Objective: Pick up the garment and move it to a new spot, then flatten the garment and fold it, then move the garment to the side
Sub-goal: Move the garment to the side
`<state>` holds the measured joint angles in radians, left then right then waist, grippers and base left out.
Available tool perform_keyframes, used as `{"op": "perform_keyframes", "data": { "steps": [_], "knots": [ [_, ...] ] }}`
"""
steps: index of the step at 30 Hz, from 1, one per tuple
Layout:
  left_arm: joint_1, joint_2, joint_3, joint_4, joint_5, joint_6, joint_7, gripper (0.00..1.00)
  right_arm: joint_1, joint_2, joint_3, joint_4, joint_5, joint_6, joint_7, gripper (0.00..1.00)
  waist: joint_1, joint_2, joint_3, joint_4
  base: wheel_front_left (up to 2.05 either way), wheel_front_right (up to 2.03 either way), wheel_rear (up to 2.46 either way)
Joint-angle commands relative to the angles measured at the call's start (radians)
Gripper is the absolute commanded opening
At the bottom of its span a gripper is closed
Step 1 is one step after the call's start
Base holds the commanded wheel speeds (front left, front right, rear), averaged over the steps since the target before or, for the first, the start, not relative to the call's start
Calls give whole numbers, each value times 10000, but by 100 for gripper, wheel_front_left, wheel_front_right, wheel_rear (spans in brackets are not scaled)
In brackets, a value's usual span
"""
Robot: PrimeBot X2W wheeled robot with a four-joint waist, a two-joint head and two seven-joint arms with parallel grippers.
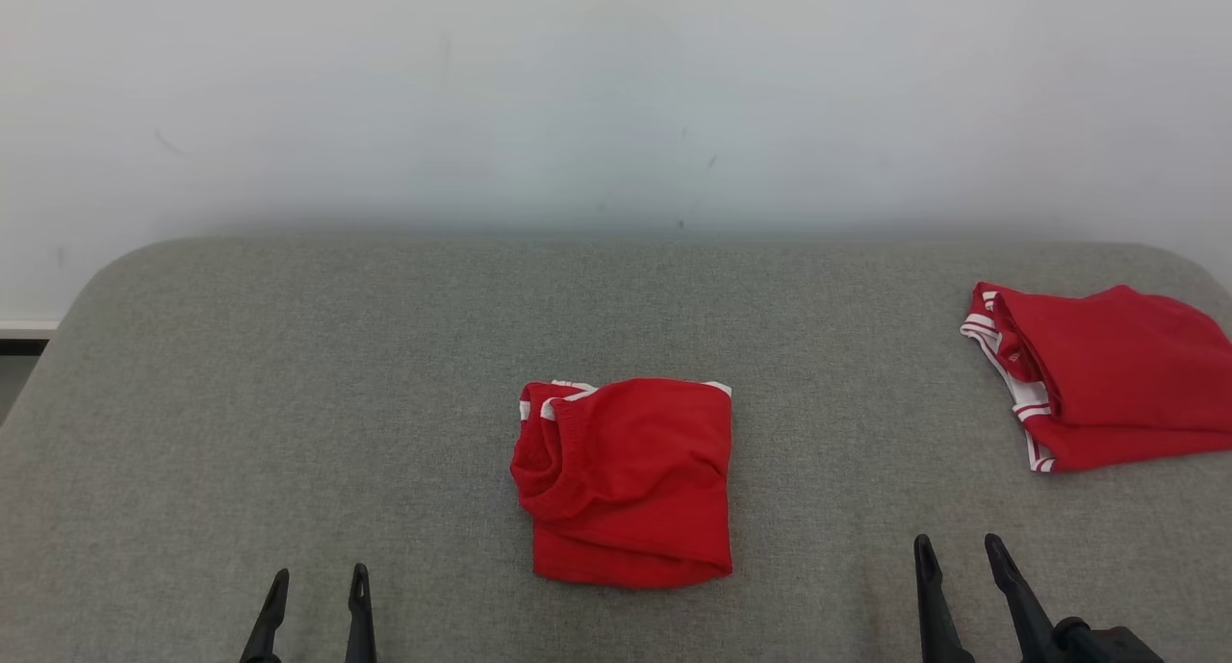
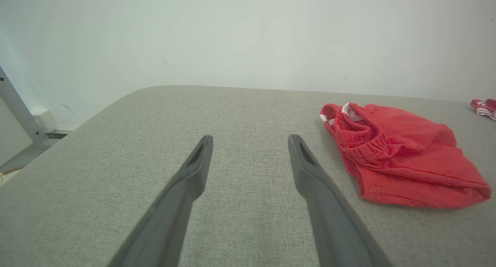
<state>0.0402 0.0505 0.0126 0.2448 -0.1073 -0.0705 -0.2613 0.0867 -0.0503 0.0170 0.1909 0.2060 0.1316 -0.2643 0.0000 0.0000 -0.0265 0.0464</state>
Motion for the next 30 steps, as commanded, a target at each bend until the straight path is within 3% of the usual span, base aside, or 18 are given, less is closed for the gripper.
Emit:
{"op": "perform_keyframes", "data": {
  "steps": [1, 24, 30],
  "knots": [
    [57, -3, 15, 15, -15, 20, -30, 100, 121, -1, 11, 28, -36, -27, -11, 100, 0, 0, 1, 0, 0, 0, 0],
    [46, -2, 30, 25, -27, 30, -30, 100, 123, -1, -8, -31, -20, -27, -11, 100, 0, 0, 43, 16, 0, 0, 0],
    [-146, -2, -67, 62, -109, -27, -30, 100, -751, -4, 460, 493, 488, -27, -12, 100, 0, 0, 153, 266, 0, 0, 0]
  ]
}}
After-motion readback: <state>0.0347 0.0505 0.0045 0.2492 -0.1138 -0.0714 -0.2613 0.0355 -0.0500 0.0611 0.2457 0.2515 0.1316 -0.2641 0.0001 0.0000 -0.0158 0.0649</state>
